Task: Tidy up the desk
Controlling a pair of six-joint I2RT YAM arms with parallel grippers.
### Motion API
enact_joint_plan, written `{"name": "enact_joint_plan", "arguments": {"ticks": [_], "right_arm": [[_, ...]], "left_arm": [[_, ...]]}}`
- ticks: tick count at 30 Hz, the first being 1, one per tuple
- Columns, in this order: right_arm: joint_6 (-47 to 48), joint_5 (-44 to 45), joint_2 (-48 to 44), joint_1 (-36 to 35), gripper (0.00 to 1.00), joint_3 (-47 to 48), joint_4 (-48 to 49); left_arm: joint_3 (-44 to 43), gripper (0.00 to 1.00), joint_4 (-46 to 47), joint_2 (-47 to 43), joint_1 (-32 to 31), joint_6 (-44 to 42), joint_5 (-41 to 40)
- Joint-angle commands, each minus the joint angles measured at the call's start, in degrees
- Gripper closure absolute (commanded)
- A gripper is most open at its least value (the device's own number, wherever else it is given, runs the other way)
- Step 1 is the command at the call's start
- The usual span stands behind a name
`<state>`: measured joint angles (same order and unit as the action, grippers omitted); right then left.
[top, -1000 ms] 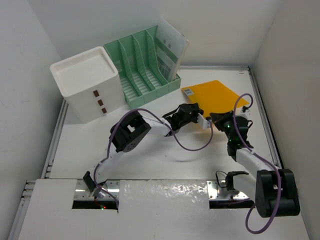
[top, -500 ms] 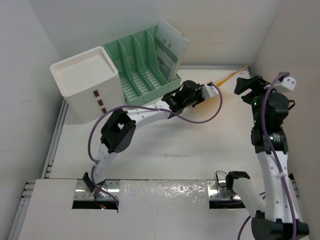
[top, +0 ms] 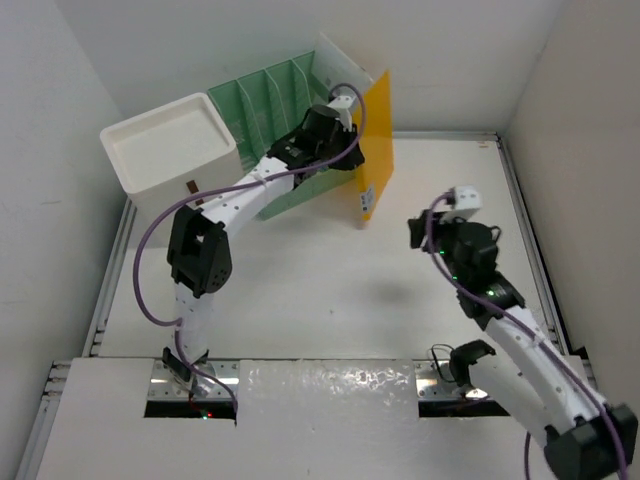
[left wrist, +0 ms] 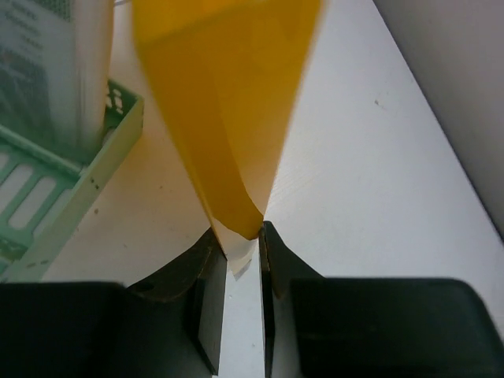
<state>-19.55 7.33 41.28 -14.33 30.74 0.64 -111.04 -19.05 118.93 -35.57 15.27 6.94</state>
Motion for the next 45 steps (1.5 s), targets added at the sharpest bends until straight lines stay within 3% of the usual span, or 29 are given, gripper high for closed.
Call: {"name": "enact_joint_plan", "arguments": {"ticks": [1, 3, 6, 11, 16, 18, 21, 23, 28, 33, 34, 35, 38, 39, 41, 42, 43, 44, 45], "right_arm": [[12.0, 14.1, 7.4, -13.4, 0.43, 0.8, 11.6], [18.4, 19.1, 16.6, -21.0, 0.4, 3.6, 13.7], [24.8, 25.1, 25.2, -27.1, 0.36, 5.3, 22.1], [23.8, 25.3, 35.5, -27.6, 0.31, 8.6, 33.5], [30.3, 42.0, 48.3, -27.5, 0.31, 13.6, 43.3], [33.7, 45.2, 53.6, -27.2, 0.3, 14.8, 49.5], [35.3, 47.9, 60.4, -25.9, 0.32, 18.5, 51.0], [35.8, 51.4, 62.9, -25.2, 0.36, 20.0, 52.0], [41.9, 58.1, 65.2, -24.4, 0.59, 16.4, 66.5], [39.3, 57.0, 66.0, -22.6, 0.73, 17.7, 61.4], [38.7, 56.8, 66.1, -22.2, 0.79, 17.9, 60.3], [38.0, 56.8, 66.0, -21.5, 0.96, 18.0, 58.7], [35.6, 56.7, 64.5, -20.7, 1.0, 15.8, 58.0], [34.7, 56.7, 63.6, -20.7, 1.0, 15.1, 58.0], [31.9, 55.0, 60.3, -20.6, 1.0, 12.0, 56.8], [30.6, 54.0, 59.1, -20.6, 1.0, 11.0, 55.7], [29.6, 51.9, 58.0, -20.4, 1.0, 9.3, 54.6], [27.7, 51.1, 55.6, -20.2, 1.0, 8.4, 53.2], [26.7, 50.2, 54.4, -20.1, 1.0, 7.4, 52.7]], "left_arm": [[-1.6, 1.0, -2.0, -4.5, 0.0, 9.9, 2.6], [-2.1, 1.0, -2.9, -4.6, 0.3, 11.3, 3.4], [-1.6, 1.0, -3.2, -5.5, 0.4, 11.5, 2.4], [-0.7, 1.0, -3.6, -5.7, 0.6, 11.4, 1.5], [-0.3, 1.0, -4.1, -5.7, 1.3, 11.9, 3.7], [0.0, 1.0, -4.1, -5.8, 1.2, 11.8, 4.2], [0.1, 1.0, -4.7, -5.9, 1.3, 11.7, 5.9], [0.1, 1.0, -5.1, -6.2, 1.4, 11.7, 6.9], [0.8, 1.0, -5.2, -7.6, 1.4, 11.0, 7.7], [1.4, 1.0, -5.4, -8.3, 1.4, 11.4, 9.6], [1.6, 1.0, -5.2, -8.8, 1.4, 11.5, 10.8], [2.1, 1.0, -4.9, -9.2, 1.4, 11.8, 11.4], [3.0, 1.0, -3.8, -10.3, 1.4, 10.6, 13.6], [2.6, 0.94, -3.7, -10.4, 1.4, 9.9, 14.6], [1.2, 0.71, -3.7, -10.8, 1.3, 7.1, 18.1], [0.7, 0.43, -3.7, -11.3, 1.4, 6.4, 18.9], [0.4, 0.26, -3.4, -11.5, 1.3, 4.8, 21.0], [-0.1, 0.01, -2.8, -12.1, 1.2, 3.3, 22.8], [-0.5, 0.0, -2.7, -12.2, 1.2, 3.3, 23.6]]}}
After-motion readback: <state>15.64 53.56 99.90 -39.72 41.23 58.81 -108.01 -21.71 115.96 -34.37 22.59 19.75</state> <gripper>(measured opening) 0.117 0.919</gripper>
